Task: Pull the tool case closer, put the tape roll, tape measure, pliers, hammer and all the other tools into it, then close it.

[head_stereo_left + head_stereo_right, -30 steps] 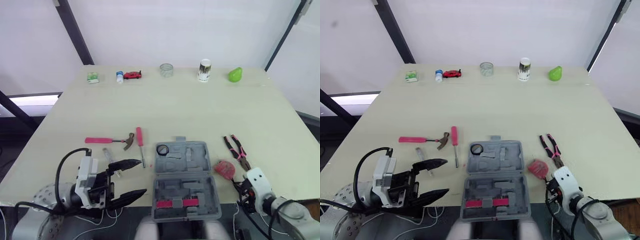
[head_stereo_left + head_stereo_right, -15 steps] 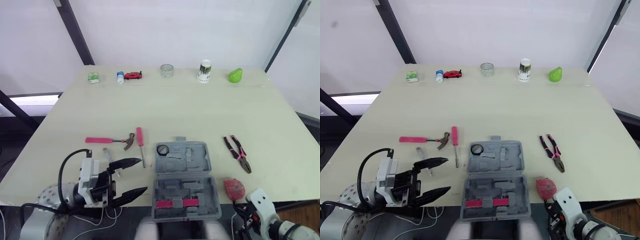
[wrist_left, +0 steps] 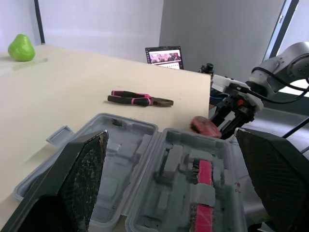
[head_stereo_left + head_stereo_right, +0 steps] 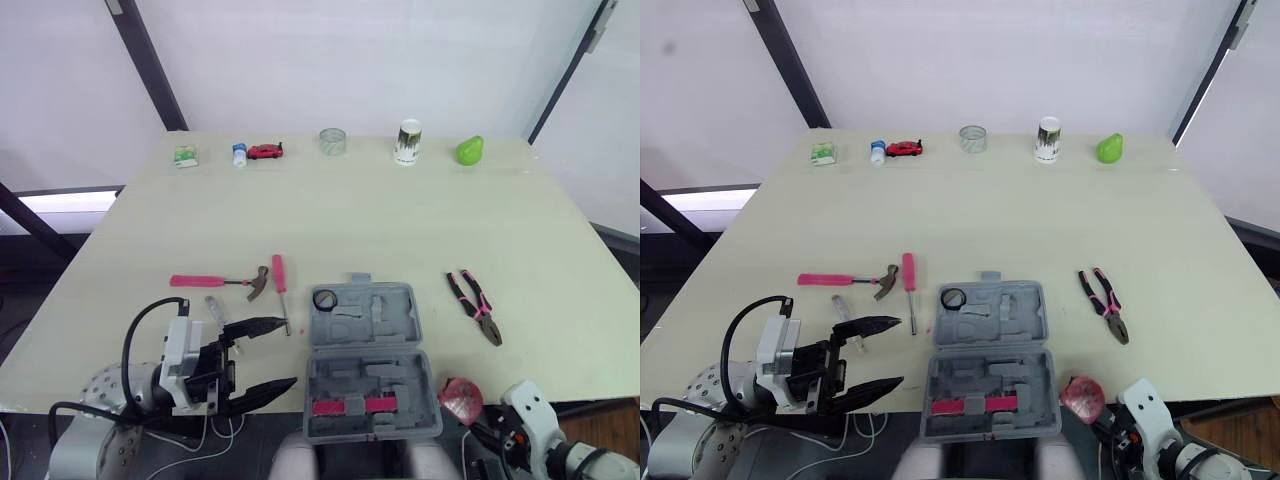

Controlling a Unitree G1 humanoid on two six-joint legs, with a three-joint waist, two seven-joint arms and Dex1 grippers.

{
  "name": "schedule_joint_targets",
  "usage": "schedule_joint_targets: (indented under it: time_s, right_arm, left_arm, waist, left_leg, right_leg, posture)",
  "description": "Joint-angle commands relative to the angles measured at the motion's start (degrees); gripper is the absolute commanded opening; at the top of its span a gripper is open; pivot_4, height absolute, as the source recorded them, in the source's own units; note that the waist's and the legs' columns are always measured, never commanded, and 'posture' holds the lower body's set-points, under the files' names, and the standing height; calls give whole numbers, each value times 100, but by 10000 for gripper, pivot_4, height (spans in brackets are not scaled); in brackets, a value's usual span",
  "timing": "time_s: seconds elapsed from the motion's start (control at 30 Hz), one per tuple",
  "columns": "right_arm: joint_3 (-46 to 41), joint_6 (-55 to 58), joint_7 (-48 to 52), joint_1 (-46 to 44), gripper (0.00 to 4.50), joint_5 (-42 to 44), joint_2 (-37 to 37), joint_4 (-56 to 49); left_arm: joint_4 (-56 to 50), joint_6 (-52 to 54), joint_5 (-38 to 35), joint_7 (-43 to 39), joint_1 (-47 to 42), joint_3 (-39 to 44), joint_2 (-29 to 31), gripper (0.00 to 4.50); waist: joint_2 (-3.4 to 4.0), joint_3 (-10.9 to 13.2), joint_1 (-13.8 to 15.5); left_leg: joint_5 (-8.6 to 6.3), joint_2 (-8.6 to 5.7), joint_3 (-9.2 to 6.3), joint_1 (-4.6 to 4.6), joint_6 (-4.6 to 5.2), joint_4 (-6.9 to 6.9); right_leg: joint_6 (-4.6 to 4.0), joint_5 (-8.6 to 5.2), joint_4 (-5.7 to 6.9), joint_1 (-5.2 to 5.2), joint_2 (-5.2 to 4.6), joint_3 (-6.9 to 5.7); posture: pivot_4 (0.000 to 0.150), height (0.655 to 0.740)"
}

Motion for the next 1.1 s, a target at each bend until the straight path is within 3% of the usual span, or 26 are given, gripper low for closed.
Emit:
schedule_joint_targets:
  time_s: [0.03,0.37,0.6,0.83,1.1]
  right_arm:
    - [-105,-76,29,-152,44559,116,36,-221]
    - [-198,794,25,-622,44559,433,-38,-869]
    - [-712,1114,864,-605,44559,957,-908,-1316]
    - [-1219,796,2134,-777,44559,1260,-1952,-1044]
    - [-886,-191,2746,-1306,44559,771,-2299,-257]
  left_arm:
    - [-38,-26,-106,-38,-56,-11,12,45000]
    - [-73,-33,-87,54,-66,-49,-32,45000]
    - [-99,7,-134,31,-36,-51,4,45000]
    - [-78,25,-163,6,-69,-71,25,45000]
    - [-168,83,-205,49,-15,-39,47,45000]
  waist:
    - [0,0,-16]
    - [3,3,-67]
    - [9,7,-81]
    - [11,7,24]
    - [11,7,24]
  left_leg:
    - [0,0,4,1,0,1]
    - [0,3,9,6,0,3]
    - [0,2,10,6,0,3]
    - [0,-1,2,2,0,3]
    - [0,-2,1,5,1,6]
  right_leg:
    - [1,0,0,0,-1,3]
    - [1,3,4,-3,3,10]
    - [1,3,6,-3,3,12]
    - [0,2,3,1,4,6]
    - [0,3,3,7,4,5]
  posture:
    - [1500,7400]
    - [1500,7400]
    - [1500,7400]
    - [1500,7400]
    - [1500,7400]
